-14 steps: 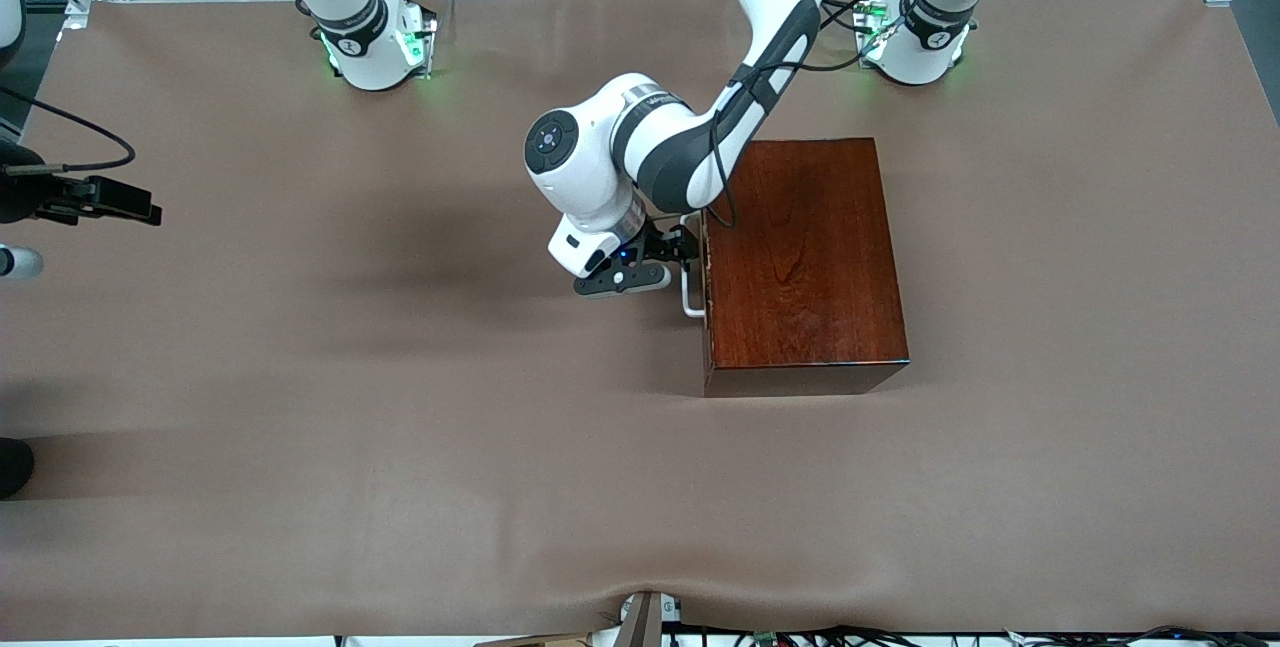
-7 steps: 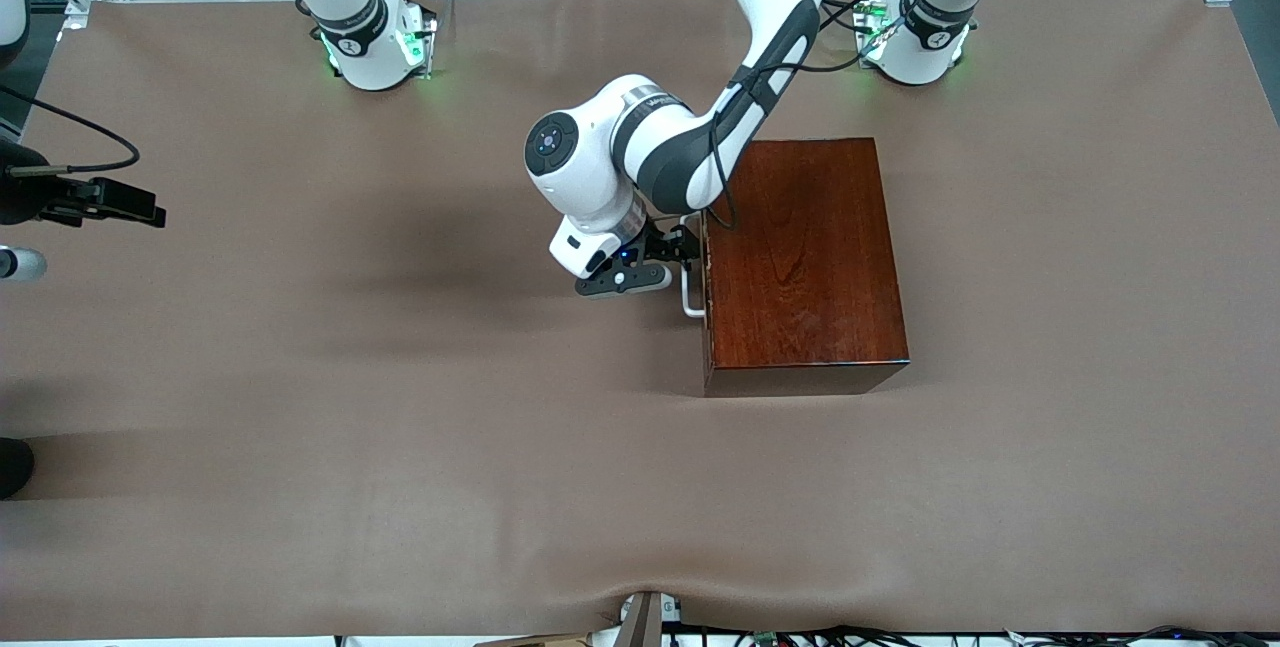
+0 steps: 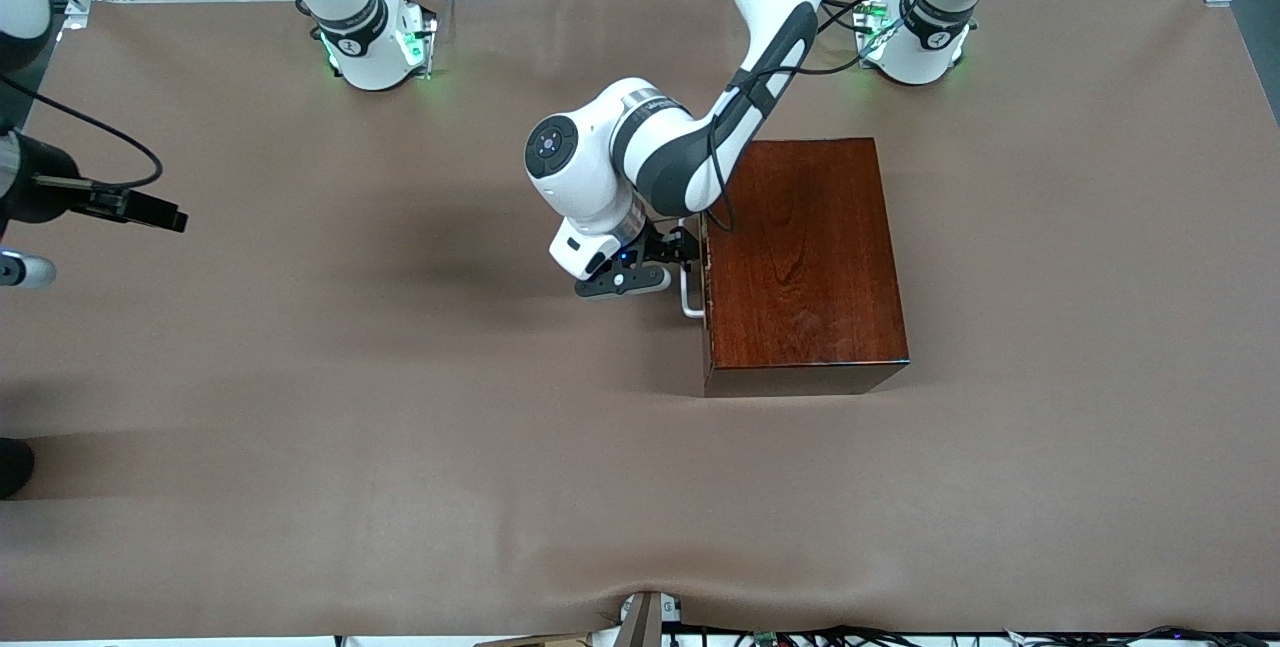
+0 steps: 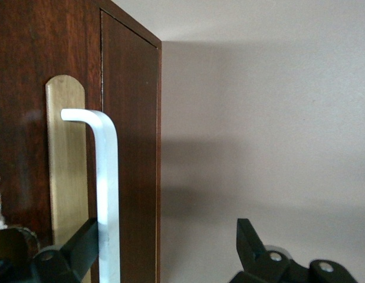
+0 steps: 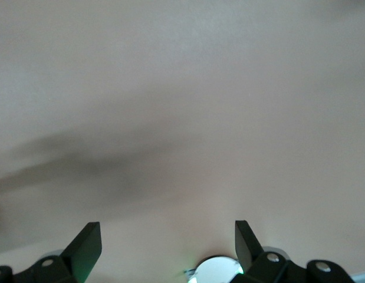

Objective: Open drawer, take yellow block, close drawer

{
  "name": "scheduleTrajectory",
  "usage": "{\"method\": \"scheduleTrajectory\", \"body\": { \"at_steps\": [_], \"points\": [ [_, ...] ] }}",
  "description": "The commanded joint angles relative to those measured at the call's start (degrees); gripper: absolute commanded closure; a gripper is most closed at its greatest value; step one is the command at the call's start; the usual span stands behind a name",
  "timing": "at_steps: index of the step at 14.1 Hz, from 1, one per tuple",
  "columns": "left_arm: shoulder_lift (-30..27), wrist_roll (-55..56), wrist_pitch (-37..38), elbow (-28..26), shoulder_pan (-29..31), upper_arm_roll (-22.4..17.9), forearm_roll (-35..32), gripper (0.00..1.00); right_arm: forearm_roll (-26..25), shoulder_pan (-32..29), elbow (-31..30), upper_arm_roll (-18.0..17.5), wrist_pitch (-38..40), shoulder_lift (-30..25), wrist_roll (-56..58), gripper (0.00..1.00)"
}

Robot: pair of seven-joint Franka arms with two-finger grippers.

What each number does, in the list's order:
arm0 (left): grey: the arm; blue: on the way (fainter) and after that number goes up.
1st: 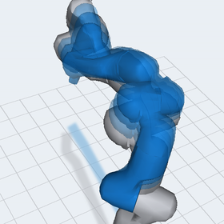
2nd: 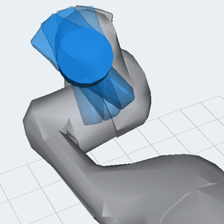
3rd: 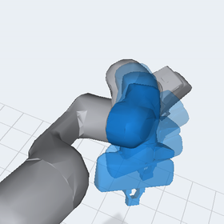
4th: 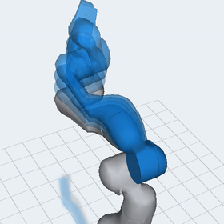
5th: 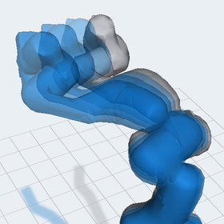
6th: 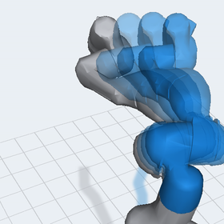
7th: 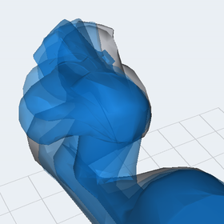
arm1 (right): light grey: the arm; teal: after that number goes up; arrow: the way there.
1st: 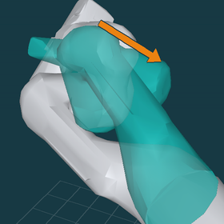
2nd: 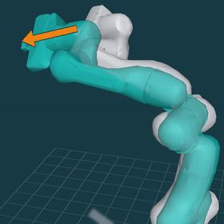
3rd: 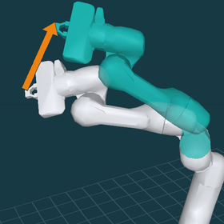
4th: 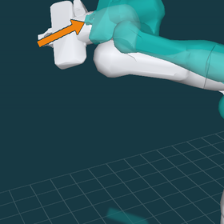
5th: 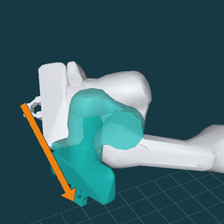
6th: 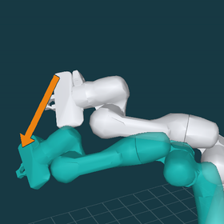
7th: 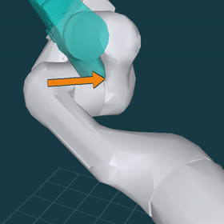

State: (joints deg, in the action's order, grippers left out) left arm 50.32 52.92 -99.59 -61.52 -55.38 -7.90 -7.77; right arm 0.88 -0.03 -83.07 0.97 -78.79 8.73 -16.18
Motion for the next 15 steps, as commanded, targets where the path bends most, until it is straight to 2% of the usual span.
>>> {"method": "scheduleTrajectory", "body": {
  "at_steps": [1, 3, 15],
  "points": [
    [0.92, 0.95, -1.57, 1.84, -0.61, 0.25, -0.76, 0.0, 0.53, 2.31, 0.81, -0.01, 1.44, -0.47, -9.8, 0.0],
    [1.0, 1.04, -3.23, 1.85, -0.61, 0.77, -0.5, 0.0, 0.79, 3.19, 0.81, -0.09, 1.62, -0.55, -13.77, 0.0],
    [1.18, 1.04, -9.38, 1.85, -1.57, 2.44, -0.32, 0.0, 1.5, 2.67, 0.81, 0.26, 1.18, -0.55, -13.88, 0.0]
  ]
}}
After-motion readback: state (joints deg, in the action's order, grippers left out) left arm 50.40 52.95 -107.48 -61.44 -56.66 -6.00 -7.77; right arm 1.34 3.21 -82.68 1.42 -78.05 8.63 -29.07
